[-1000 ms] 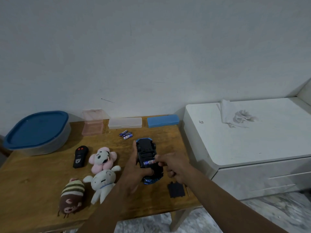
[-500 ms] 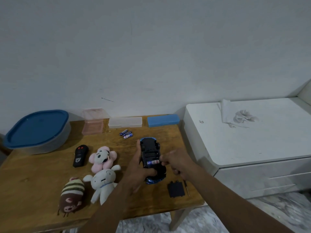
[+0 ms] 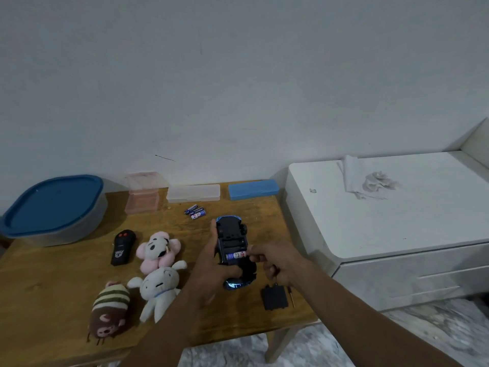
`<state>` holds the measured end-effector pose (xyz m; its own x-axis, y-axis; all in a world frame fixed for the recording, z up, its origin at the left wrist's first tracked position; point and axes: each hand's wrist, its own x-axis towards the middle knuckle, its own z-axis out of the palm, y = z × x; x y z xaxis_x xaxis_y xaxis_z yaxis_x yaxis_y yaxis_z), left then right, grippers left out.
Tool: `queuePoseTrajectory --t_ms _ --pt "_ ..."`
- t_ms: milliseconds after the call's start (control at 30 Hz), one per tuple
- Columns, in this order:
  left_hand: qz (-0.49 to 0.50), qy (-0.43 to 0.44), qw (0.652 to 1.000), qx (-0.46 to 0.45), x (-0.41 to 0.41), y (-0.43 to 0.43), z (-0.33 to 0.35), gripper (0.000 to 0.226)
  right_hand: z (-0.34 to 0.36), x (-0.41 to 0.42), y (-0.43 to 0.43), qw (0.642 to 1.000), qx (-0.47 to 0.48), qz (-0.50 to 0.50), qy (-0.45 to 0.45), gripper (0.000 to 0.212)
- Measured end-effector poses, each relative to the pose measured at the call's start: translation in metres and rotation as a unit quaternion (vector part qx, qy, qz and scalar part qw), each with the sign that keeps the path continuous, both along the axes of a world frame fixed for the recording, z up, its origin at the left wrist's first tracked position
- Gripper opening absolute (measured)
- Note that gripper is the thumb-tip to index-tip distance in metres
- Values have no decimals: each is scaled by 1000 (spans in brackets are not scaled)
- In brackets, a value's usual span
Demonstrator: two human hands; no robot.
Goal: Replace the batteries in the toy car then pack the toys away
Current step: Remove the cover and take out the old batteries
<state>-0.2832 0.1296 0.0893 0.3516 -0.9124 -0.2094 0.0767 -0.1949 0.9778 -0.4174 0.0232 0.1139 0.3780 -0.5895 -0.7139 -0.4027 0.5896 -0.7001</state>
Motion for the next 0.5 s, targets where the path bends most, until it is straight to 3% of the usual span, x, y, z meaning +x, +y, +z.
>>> queuePoseTrajectory --t_ms 233,500 --pt "12 23 1000 10 4 2 -2 122 0 0 -1 999 -18 18 -26 23" --pt "-4 80 997 12 3 1 -7 120 3 3 4 990 -131 21 -37 22"
